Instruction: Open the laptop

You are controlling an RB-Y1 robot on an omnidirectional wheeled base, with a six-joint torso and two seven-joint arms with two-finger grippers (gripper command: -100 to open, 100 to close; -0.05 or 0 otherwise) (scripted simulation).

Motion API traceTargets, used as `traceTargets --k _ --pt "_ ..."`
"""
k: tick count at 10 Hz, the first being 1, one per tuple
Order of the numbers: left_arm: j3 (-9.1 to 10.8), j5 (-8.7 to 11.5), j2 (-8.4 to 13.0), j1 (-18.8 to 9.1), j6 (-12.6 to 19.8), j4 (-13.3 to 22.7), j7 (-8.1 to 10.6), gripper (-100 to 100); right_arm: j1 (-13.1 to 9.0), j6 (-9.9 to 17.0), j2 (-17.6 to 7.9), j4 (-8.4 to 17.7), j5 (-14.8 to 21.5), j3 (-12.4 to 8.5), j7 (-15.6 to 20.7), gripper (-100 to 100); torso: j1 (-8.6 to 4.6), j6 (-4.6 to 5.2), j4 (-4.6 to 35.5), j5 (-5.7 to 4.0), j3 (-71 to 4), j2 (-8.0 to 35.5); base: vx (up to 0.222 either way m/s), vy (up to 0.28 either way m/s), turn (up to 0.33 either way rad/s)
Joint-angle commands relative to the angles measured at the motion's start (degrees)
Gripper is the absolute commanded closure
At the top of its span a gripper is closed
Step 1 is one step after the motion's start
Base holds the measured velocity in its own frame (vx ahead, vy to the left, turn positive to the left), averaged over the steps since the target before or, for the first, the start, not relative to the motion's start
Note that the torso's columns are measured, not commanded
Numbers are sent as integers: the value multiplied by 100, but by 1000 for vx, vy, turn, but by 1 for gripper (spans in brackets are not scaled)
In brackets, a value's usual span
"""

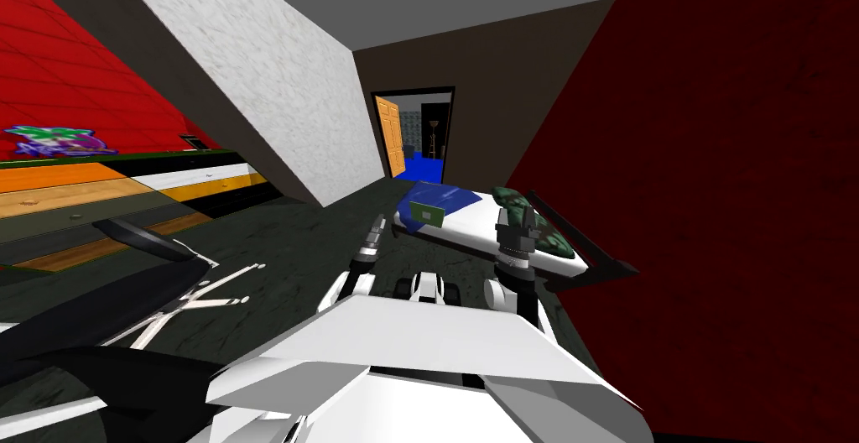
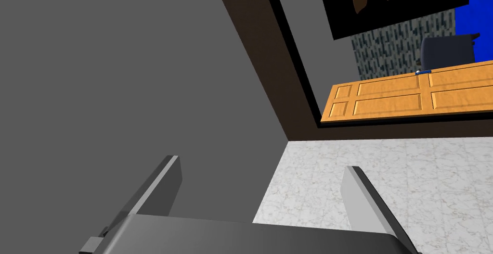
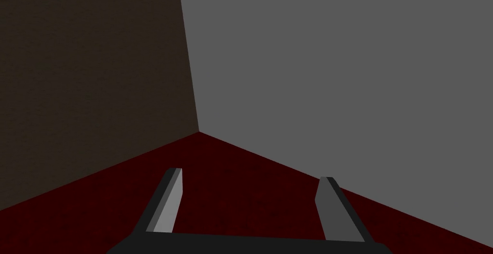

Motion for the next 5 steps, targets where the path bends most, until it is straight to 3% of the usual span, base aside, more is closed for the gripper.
traceTargets --k 1,5 --pt "-7 -31 -18 -120 -24 368 -78 -100 -1 0 0 0 0 0 0 0 -5 -1 5 -1 12 20 97 9 -42" --pt "-37 -111 -55 -378 -60 1149 -261 -100 0 0 0 0 0 0 0 0 0 0 -5 0 -11 -17 166 19 -58"
